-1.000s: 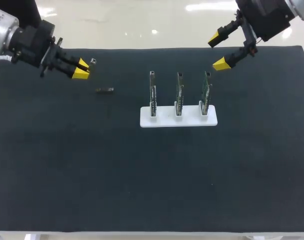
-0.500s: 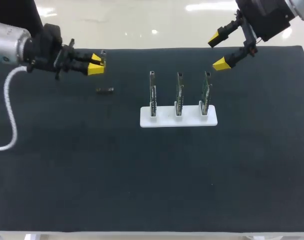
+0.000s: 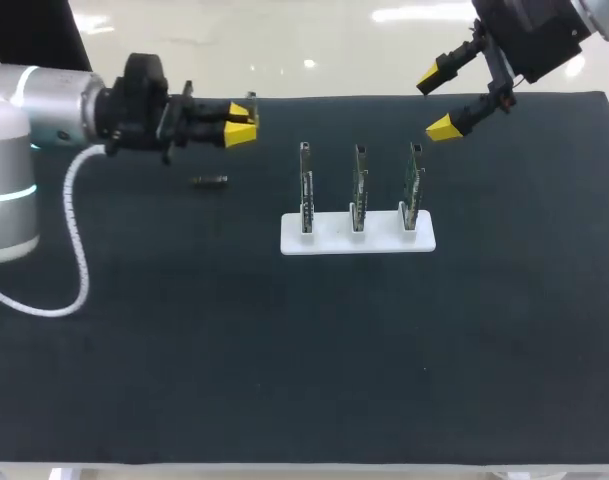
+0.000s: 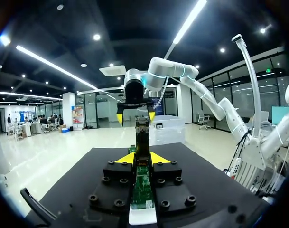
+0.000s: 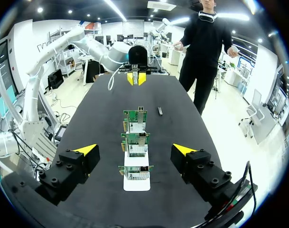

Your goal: Pick up the optical module with the left hand, and insert it into the network port with the right hand.

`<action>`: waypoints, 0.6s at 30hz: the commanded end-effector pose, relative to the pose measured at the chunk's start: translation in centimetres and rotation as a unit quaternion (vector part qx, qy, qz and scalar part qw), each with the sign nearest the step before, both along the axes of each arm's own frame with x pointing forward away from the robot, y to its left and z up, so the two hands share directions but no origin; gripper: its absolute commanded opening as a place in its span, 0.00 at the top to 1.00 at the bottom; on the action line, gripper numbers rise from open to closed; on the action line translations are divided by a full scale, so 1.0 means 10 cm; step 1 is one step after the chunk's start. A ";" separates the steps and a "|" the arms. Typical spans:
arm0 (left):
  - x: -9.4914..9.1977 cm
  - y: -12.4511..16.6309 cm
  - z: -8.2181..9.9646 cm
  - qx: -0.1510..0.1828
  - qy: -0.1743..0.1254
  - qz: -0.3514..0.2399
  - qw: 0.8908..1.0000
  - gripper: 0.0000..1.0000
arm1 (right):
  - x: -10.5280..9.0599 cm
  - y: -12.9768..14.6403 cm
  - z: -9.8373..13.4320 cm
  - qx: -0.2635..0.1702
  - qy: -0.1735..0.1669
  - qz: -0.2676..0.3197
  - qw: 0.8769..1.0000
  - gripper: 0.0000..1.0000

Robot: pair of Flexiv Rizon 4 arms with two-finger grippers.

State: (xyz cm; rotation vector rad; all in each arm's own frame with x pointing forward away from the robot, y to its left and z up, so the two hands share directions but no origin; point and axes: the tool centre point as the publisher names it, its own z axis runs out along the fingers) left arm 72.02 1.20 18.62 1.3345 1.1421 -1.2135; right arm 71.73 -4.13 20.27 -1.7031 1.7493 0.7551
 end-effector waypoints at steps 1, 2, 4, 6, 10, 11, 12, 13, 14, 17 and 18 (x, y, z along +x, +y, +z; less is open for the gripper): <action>-0.05 -0.22 0.02 -0.005 -0.004 0.015 1.000 1.00 | 0.00 0.00 0.00 0.000 0.000 0.000 1.000 0.00; -0.06 -0.26 0.03 -0.006 -0.005 0.015 1.000 1.00 | 0.00 0.00 0.00 0.000 0.000 0.000 1.000 0.00; -0.08 -0.32 0.06 -0.011 -0.008 0.014 1.000 1.00 | 0.00 0.00 0.00 0.000 0.000 0.000 1.000 0.00; -0.11 -0.40 0.09 -0.014 -0.007 0.013 1.000 1.00 | 0.00 0.00 0.00 0.000 0.000 0.000 1.000 0.00; -0.16 -0.52 0.12 -0.017 0.002 0.004 1.000 1.00 | 0.00 0.00 0.00 0.000 0.000 0.000 1.000 0.00; -0.18 -0.54 0.13 -0.014 0.006 0.002 1.000 1.00 | 0.00 0.00 0.00 0.000 0.000 0.000 1.000 0.00; -0.19 -0.57 0.14 -0.012 0.008 0.002 1.000 1.00 | 0.00 0.00 0.00 0.000 0.000 0.000 1.000 0.00; -0.20 -0.60 0.13 -0.012 0.008 0.002 1.000 1.00 | 0.00 0.00 0.00 0.000 0.000 0.000 1.000 0.00; -0.21 -0.62 0.13 -0.013 0.007 0.001 1.000 1.00 | 0.00 0.00 0.00 0.000 0.000 0.000 1.000 0.00; -0.23 -0.69 0.11 -0.015 0.004 0.004 1.000 1.00 | 0.00 0.00 0.00 0.000 0.000 0.000 1.000 0.00; -0.23 -0.71 0.11 -0.015 0.004 0.005 1.000 1.00 | 0.00 0.00 0.00 0.000 0.000 0.000 1.000 0.00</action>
